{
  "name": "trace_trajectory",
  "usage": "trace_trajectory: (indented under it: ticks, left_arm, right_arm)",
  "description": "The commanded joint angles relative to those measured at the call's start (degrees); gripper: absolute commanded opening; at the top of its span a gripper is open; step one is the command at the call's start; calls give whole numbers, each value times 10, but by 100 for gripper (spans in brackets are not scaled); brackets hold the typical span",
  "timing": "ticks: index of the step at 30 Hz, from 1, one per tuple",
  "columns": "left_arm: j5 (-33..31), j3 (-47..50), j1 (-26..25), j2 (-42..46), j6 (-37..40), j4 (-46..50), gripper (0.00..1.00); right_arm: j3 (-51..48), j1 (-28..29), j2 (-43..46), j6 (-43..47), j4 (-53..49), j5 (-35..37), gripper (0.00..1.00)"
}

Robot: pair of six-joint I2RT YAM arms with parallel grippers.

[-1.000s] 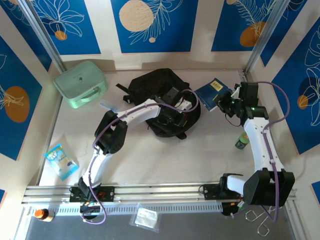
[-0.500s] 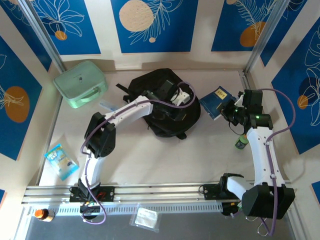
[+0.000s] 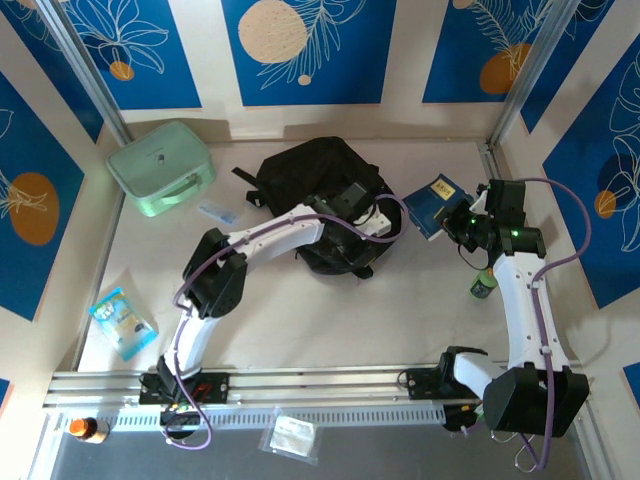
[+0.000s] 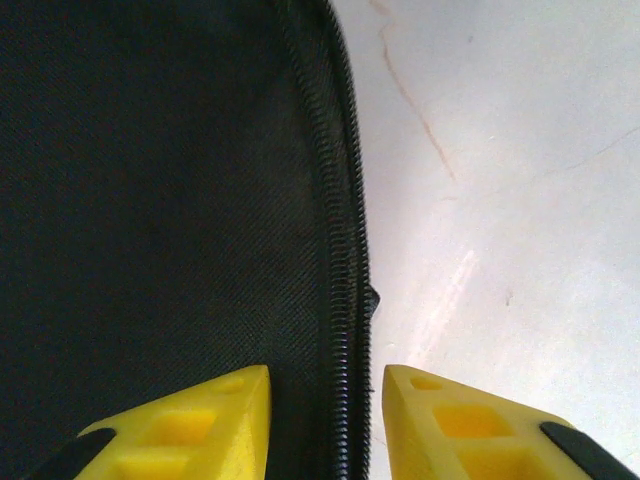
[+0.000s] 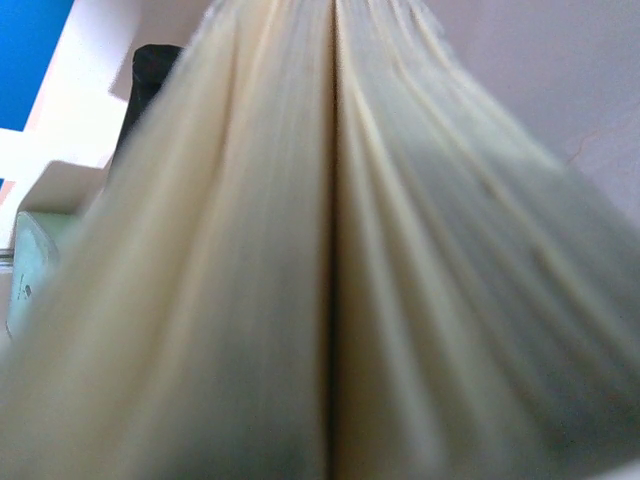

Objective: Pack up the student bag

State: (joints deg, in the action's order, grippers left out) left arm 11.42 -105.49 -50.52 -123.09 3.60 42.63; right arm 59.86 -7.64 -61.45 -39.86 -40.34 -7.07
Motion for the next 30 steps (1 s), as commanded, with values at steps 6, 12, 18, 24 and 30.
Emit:
trace_trajectory:
  ticks: [6, 12, 18, 24, 30]
  left_arm:
    - [-40, -30, 1, -27, 19, 35, 25]
    - [-12, -54, 2, -31, 15, 54, 30]
    - [25, -69, 6, -19, -7, 54, 36]
    - [14, -72, 6, -30, -13, 46, 34]
    - [2, -80, 6, -51, -9, 61, 28]
  right_arm:
    - [-1, -6, -1, 2, 14, -7, 0]
    - [-1, -8, -1, 3, 14, -7, 0]
    - [-5, -8, -1, 2, 18, -11, 0]
    - [-7, -8, 0, 1, 18, -12, 0]
    - [-8, -9, 3, 4, 16, -11, 0]
